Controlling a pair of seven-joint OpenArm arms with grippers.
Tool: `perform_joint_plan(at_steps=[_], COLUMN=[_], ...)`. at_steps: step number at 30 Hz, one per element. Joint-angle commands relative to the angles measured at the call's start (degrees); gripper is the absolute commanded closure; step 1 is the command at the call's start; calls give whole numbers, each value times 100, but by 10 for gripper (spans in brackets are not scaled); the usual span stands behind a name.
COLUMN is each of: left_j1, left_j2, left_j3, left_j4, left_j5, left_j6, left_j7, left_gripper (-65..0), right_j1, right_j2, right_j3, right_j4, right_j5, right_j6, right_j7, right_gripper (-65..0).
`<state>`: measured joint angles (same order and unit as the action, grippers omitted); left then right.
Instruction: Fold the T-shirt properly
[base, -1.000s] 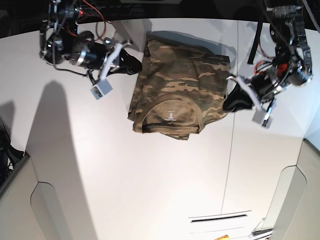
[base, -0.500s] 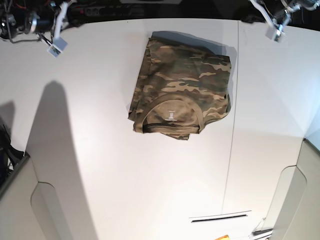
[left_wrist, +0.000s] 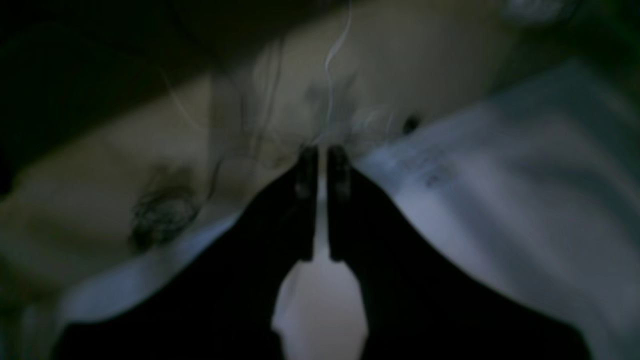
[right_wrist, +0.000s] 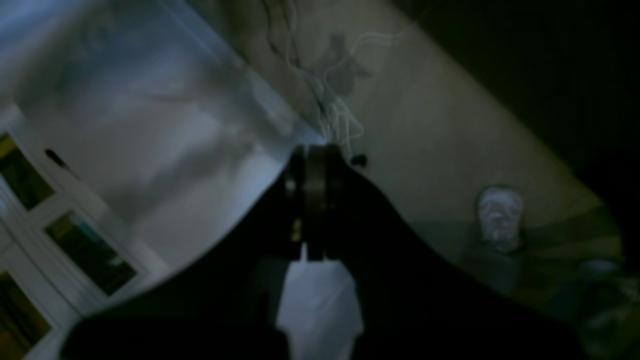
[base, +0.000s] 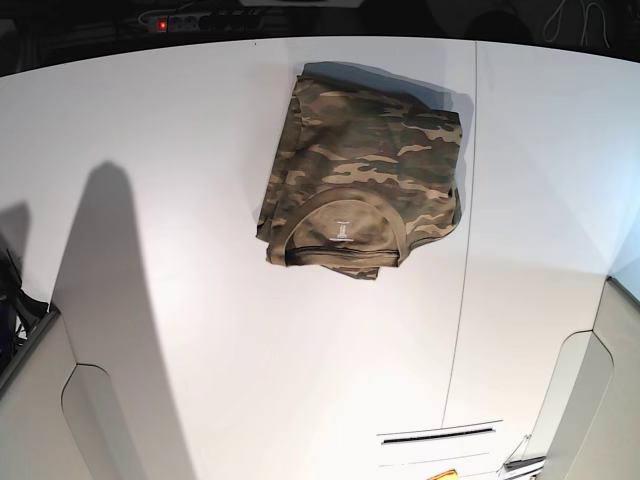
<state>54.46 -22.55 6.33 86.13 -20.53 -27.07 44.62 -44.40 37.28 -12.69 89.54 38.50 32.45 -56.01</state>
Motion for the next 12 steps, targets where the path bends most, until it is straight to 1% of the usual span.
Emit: perform_joint_plan(at_steps=[1, 2, 4, 6, 7, 9, 12], left_j1=[-116, -339, -820, -1318, -1558, -2017, -2618], left_j2=[-15, -13, 24, 168, 284, 577, 981], left_j3=[234, 505, 1008, 1357, 1464, 1567, 1578], left_j4=[-229, -557, -1215, -1891, -2240, -2911, -3716], left_j5=[66, 127, 133, 131, 129, 131, 131], left_j6=[188, 352, 542, 546, 544, 544, 542], left_j7=[-11, -24, -31, -31, -31, -39, -52], left_gripper=[-43, -43, -43, -43, -43, -43, -43], right_j1=[9, 98, 341, 632, 785, 1099, 1628], right_j2=[66, 39, -109, -326, -437, -640, -870], right_j3=[-170, -367, -695, -901, -951, -968, -968], right_j4=[-197, -466, -1010, -1585, -1878, -2441, -3136], right_j5=[-133, -374, -901, -1274, -1386, -1526, -1539], right_j6=[31, 33, 28, -46, -107, -120, -118], right_j7=[149, 345, 485, 485, 485, 485, 487], right_gripper=[0, 0, 0, 0, 0, 0, 0])
